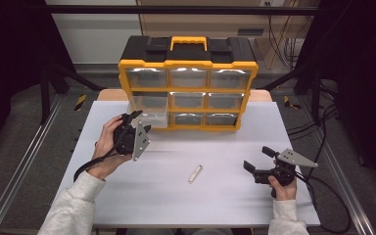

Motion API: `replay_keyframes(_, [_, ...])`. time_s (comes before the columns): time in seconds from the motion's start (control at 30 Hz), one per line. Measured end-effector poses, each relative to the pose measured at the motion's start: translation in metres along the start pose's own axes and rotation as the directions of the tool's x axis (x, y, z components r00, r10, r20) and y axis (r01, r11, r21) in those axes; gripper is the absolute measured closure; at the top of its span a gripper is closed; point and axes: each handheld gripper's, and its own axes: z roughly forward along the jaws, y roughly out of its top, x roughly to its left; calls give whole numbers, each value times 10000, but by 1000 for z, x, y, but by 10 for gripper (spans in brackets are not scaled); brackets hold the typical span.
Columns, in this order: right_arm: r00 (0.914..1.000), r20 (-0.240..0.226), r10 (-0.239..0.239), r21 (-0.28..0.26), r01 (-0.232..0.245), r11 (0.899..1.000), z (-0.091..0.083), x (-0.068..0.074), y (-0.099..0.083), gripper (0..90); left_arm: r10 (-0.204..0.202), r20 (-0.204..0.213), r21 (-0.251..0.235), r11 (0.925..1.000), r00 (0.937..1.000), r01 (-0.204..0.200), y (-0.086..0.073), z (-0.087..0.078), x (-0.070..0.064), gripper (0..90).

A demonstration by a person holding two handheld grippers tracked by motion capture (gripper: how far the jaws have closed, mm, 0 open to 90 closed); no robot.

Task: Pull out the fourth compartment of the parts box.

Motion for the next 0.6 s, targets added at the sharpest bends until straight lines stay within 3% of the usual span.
replay_keyframes(0.13, [10000, 4, -1, -1, 1, 10000, 0, 0, 0, 3, -846, 211, -240, 9961, 9962, 851, -2, -3, 2, 391])
replay_keyframes(0.27, [10000, 13, -4, -9, 4, 10000, 0, 0, 0, 3, -1662, 498, -393, 9850, 9848, 1682, -6, -5, 5, 357])
replay_keyframes(0.33, [10000, 15, 15, -1, -15, 10000, 0, 0, 0, 3, -2097, 652, -518, 9756, 9756, 2132, -8, -7, 6, 341])
replay_keyframes(0.43, [10000, 7, 16, -2, -16, 10000, 0, 0, 0, 3, -2843, 888, -697, 9543, 9546, 2906, -12, -9, 9, 316])
replay_keyframes(0.6, [10000, 6, -14, -40, 14, 10000, 0, 0, 0, 3, -3535, 1139, -692, 9294, 9285, 3624, -17, -12, 10, 284])
